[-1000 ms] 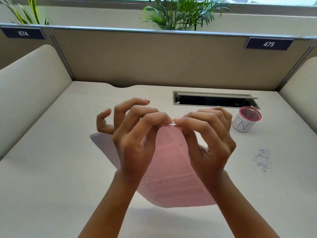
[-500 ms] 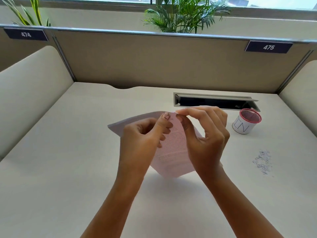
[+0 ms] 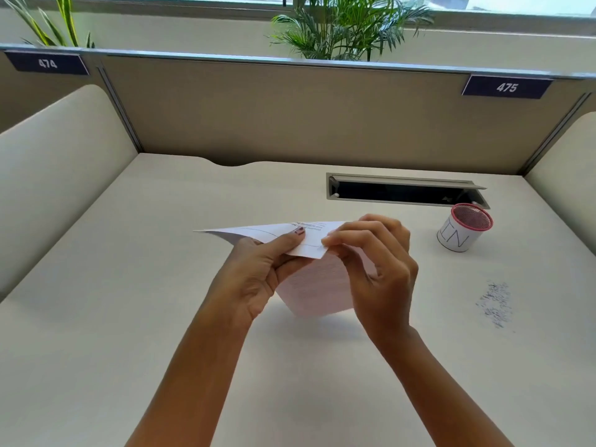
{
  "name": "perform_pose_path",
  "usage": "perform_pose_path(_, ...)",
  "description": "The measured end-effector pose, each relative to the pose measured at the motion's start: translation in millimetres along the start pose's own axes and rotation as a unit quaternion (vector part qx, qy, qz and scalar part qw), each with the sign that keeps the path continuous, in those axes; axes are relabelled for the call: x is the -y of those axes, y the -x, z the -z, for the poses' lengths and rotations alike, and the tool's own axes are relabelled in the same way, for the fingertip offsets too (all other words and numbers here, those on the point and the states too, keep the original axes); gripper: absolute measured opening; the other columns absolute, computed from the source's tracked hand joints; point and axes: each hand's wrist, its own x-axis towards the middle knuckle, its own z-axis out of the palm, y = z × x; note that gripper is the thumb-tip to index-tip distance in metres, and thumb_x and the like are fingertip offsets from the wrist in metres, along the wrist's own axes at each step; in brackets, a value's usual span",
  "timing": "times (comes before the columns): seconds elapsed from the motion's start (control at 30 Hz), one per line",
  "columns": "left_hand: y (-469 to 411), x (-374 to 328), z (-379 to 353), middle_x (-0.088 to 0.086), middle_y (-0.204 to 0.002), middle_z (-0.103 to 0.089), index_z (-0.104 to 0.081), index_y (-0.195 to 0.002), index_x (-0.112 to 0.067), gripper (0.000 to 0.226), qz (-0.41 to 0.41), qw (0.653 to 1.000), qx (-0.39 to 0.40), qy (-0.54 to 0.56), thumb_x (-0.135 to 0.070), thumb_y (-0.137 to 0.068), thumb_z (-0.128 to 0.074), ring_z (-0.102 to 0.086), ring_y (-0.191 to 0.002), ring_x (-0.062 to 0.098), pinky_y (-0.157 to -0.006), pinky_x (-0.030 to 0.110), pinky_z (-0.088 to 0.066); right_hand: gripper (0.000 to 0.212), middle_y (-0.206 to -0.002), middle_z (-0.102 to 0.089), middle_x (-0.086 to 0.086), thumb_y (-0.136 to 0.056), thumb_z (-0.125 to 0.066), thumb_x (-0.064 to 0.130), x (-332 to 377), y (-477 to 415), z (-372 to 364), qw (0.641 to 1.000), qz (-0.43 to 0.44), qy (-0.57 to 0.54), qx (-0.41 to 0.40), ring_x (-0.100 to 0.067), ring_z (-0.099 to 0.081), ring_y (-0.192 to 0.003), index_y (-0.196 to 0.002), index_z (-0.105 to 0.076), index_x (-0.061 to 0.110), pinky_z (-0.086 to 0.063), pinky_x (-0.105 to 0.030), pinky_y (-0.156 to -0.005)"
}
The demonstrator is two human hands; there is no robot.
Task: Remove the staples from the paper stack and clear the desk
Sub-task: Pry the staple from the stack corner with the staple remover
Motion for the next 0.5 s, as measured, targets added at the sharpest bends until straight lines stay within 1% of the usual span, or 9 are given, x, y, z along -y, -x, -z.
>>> perform_pose_path(0.03,-1,2,0,0.017,-0.093,-0.072,-0.063,-0.102,0.009,0.019,-0.011,1.000,-0.006,-0.001,0.001,-0.085,-0.060,-0.072,-0.072,0.017,-0.063,0.023,-0.060,0.007,-0.087,-0.069,0.001,-0.086,-0.067,0.006,0,2,2,1.000,-0.024,-0.007,0.001,-0.018,-0.059,-0.091,-0.083,-0.073,0.009,-0.046,-0.038,-0.083)
perform_pose_path(0.1,-3,6,2,0.015,-0.094,-0.072,-0.063,-0.103,0.006,0.019,-0.028,0.999,-0.018,0.004,0.002,-0.085,-0.061,-0.072,-0.074,0.017,-0.063,0.024,-0.060,0.010,-0.090,-0.068,0.000,-0.083,-0.068,-0.001,-4,8,8,0.996,-0.091,-0.022,-0.011,-0.019,-0.062,-0.092,-0.087,-0.071,0.008,-0.048,-0.031,-0.083)
perform_pose_path(0.2,-8,12,4,0.014,-0.096,-0.073,-0.064,-0.105,0.004,0.021,-0.047,0.998,-0.036,0.015,0.002,-0.084,-0.063,-0.073,-0.077,0.017,-0.062,0.024,-0.059,0.014,-0.093,-0.069,0.001,-0.085,-0.068,0.003,-19,23,20,0.974,-0.220,-0.038,-0.043,-0.014,-0.064,-0.090,-0.093,-0.066,0.014,-0.049,-0.026,-0.083)
perform_pose_path(0.27,-12,16,5,0.010,-0.088,-0.074,-0.067,-0.097,0.002,0.014,-0.059,0.997,-0.042,0.023,0.002,-0.084,-0.063,-0.073,-0.076,0.017,-0.062,0.023,-0.059,0.012,-0.094,-0.069,0.001,-0.086,-0.067,0.008,-36,39,30,0.958,-0.285,-0.006,-0.038,-0.011,-0.064,-0.088,-0.096,-0.065,0.015,-0.048,-0.020,-0.084)
perform_pose_path(0.33,-15,20,5,0.008,-0.086,-0.075,-0.067,-0.098,0.002,0.015,-0.076,0.995,-0.053,0.028,0.002,-0.084,-0.064,-0.073,-0.078,0.018,-0.063,0.024,-0.059,0.016,-0.097,-0.067,0.001,-0.085,-0.067,0.009,-56,60,42,0.939,-0.339,0.061,-0.007,-0.011,-0.063,-0.088,-0.099,-0.064,0.017,-0.045,-0.011,-0.081)
perform_pose_path(0.37,-18,22,5,0.010,-0.090,-0.074,-0.065,-0.102,0.004,0.019,-0.084,0.994,-0.060,0.031,0.002,-0.083,-0.065,-0.073,-0.080,0.019,-0.064,0.026,-0.059,0.019,-0.099,-0.066,0.001,-0.085,-0.068,0.009,-67,73,48,0.924,-0.371,0.092,0.014,-0.015,-0.062,-0.090,-0.101,-0.063,0.017,-0.044,-0.011,-0.079)
perform_pose_path(0.4,-21,25,6,0.012,-0.094,-0.073,-0.064,-0.108,0.005,0.025,-0.091,0.993,-0.067,0.033,0.001,-0.083,-0.065,-0.073,-0.084,0.020,-0.064,0.027,-0.060,0.023,-0.103,-0.063,-0.002,-0.084,-0.069,0.010,-77,86,54,0.905,-0.406,0.121,0.039,-0.020,-0.060,-0.094,-0.104,-0.061,0.017,-0.044,-0.017,-0.080)
perform_pose_path(0.43,-23,27,6,0.014,-0.100,-0.072,-0.061,-0.113,0.006,0.031,-0.097,0.992,-0.073,0.035,0.001,-0.083,-0.066,-0.072,-0.088,0.022,-0.065,0.028,-0.060,0.028,-0.108,-0.060,-0.006,-0.083,-0.070,0.013,-86,100,59,0.881,-0.442,0.152,0.069,-0.026,-0.058,-0.100,-0.109,-0.059,0.015,-0.045,-0.025,-0.083)
perform_pose_path(0.5,-27,32,7,0.017,-0.108,-0.070,-0.055,-0.122,0.007,0.041,-0.106,0.990,-0.080,0.041,0.000,-0.083,-0.066,-0.071,-0.094,0.023,-0.065,0.027,-0.059,0.043,-0.116,-0.054,-0.016,-0.082,-0.072,0.026,-98,125,66,0.822,-0.503,0.227,0.146,-0.036,-0.050,-0.109,-0.117,-0.054,0.009,-0.043,-0.040,-0.085)
